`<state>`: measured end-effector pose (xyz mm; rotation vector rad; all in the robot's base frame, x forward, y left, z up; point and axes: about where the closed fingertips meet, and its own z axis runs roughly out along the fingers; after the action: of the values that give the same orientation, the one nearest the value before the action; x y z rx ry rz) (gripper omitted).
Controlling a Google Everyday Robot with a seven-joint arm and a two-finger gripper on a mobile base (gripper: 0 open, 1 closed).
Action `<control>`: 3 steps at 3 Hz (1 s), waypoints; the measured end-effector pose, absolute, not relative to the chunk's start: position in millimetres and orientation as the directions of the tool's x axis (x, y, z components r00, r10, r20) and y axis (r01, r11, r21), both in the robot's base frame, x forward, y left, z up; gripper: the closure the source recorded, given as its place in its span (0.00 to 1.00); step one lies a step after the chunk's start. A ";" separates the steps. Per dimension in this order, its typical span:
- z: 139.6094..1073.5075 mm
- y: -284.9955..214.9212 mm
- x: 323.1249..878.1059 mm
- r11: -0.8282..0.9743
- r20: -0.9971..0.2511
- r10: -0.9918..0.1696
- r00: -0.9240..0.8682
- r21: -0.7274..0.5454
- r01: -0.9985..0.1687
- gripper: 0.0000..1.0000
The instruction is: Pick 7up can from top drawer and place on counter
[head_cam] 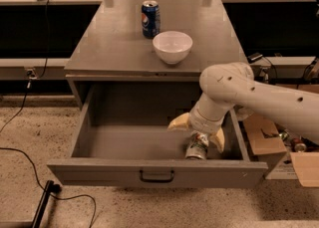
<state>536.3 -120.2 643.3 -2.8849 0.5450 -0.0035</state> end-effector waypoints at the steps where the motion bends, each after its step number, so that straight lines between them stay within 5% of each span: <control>1: 619.0 -121.9 536.1 -0.932 -0.032 -0.308 0.951 -0.190 -0.308 0.00; 3: 593.5 -123.3 535.6 -0.953 -0.031 -0.261 0.965 -0.148 -0.263 0.42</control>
Offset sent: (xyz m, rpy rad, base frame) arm 0.0017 -0.0055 -0.0583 -0.0745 0.0096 0.1279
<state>535.6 -123.3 593.5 -2.9635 0.3977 0.0161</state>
